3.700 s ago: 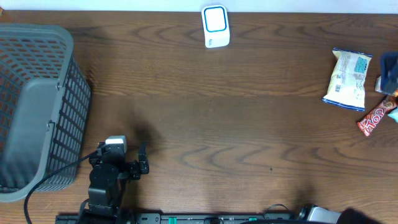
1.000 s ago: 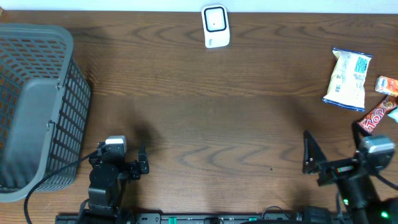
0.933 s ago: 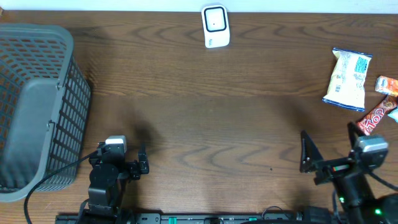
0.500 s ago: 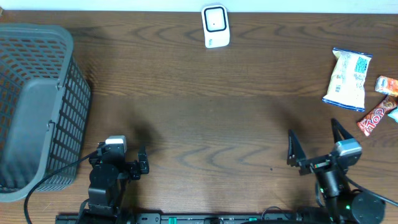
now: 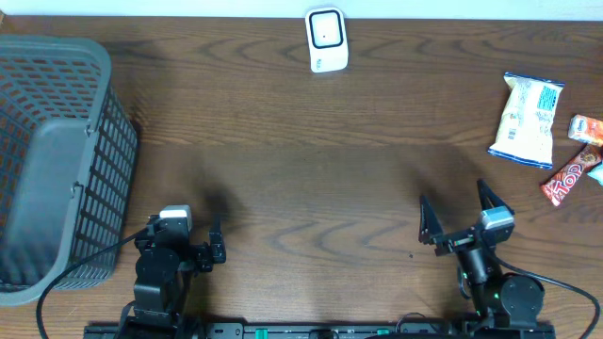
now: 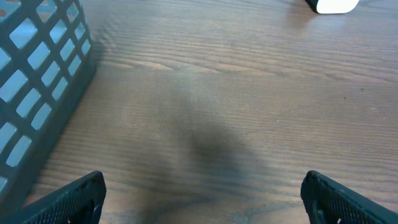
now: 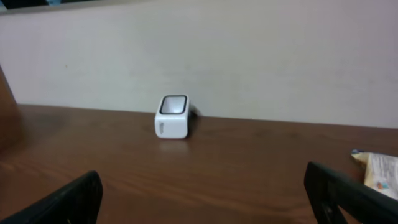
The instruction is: Scan the item barcode
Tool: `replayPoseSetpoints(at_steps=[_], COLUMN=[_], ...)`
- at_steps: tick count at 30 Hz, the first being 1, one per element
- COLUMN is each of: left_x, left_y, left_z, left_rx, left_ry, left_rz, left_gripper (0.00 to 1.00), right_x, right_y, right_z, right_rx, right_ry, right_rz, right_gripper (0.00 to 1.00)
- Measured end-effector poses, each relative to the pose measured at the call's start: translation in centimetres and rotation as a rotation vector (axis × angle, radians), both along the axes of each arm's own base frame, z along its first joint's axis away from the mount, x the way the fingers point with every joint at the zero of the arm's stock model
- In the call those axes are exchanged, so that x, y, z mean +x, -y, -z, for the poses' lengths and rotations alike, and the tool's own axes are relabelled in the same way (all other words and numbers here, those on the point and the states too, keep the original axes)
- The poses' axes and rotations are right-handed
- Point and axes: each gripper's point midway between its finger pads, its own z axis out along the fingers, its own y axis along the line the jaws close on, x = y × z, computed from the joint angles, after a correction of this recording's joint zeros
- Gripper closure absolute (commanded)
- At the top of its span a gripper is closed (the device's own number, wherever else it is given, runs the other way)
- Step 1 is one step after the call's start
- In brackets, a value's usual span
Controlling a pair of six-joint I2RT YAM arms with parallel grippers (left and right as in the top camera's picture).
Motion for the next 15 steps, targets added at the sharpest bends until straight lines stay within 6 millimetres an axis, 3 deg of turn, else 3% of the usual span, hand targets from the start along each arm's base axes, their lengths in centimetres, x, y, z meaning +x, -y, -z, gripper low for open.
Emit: replayPoseSetpoints(at_steps=[5, 15], left_x=[0.0, 0.0], left_y=[0.0, 0.0], left_z=[0.0, 0.0], left_rx=[0.000, 0.000], left_ry=[0.000, 0.000], left_rz=[0.000, 0.000], left_gripper=[0.01, 0.01], right_x=[0.4, 0.6], right_y=[0.1, 0.9], right_z=[1.8, 3.6], right_rx=[0.001, 0.005], right_ry=[-0.024, -0.097], right_rz=[0.005, 0.058], right_gripper=[0.01, 0.01])
